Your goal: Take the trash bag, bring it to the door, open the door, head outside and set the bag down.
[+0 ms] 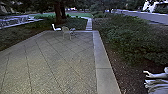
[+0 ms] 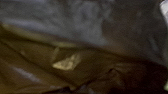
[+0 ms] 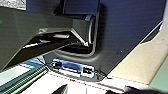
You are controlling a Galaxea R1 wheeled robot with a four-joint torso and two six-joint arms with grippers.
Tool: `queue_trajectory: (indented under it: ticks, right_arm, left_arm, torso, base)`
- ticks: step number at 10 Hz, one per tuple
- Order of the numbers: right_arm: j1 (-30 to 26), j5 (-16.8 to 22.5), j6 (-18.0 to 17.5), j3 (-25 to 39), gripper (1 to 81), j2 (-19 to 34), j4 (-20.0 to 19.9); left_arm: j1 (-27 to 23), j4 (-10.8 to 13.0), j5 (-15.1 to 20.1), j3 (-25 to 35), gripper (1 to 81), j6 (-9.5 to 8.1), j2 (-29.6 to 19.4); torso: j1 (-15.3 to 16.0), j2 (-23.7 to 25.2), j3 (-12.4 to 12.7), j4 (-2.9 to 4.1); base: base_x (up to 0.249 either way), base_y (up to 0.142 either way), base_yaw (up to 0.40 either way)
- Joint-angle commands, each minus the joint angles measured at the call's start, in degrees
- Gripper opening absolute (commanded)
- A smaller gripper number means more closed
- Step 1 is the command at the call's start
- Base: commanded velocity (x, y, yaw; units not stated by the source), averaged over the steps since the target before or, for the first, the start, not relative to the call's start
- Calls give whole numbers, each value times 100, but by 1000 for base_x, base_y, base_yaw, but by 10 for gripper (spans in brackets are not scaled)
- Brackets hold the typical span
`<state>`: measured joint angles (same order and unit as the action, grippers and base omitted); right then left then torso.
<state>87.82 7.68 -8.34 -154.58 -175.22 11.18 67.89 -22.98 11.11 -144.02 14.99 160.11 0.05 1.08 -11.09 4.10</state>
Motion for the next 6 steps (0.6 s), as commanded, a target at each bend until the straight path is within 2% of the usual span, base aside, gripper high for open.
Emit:
queue_trajectory:
  ticks: [1, 4, 6]
  right_arm:
    - [-76, 410, 52, 131, 811, -95, 33]
    - [-76, 410, 52, 122, 811, -86, 25]
    - [-76, 366, 52, 122, 811, -86, 25]
  left_arm:
    - [-1113, -479, 1024, 92, 10, 30, -663]
    - [-1747, -497, 1218, 777, 10, 30, -1094]
    - [-2240, -627, 1576, 867, 10, 30, -1252]
  torso:
    - [0, 0, 0, 0]
    - [2, -2, -5, 0]
    - [5, -4, -7, 0]
  base:
    - [0, 0, 0]
    - [0, 0, 0]
    - [0, 0, 0]
